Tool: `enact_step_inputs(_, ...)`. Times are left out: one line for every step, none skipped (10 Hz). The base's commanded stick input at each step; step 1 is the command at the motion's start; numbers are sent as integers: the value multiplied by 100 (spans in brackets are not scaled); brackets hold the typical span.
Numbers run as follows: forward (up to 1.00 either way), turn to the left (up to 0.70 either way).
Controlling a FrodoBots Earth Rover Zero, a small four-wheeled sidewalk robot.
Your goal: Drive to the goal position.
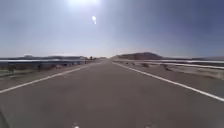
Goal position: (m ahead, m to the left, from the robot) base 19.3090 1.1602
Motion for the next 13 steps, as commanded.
enact_step_inputs(100,0)
enact_step_inputs(100,0)
enact_step_inputs(100,0)
enact_step_inputs(100,0)
enact_step_inputs(100,0)
enact_step_inputs(100,0)
enact_step_inputs(100,0)
enact_step_inputs(100,0)
enact_step_inputs(100,0)
enact_step_inputs(100,0)
enact_step_inputs(100,0)
enact_step_inputs(100,0)
enact_step_inputs(100,0)
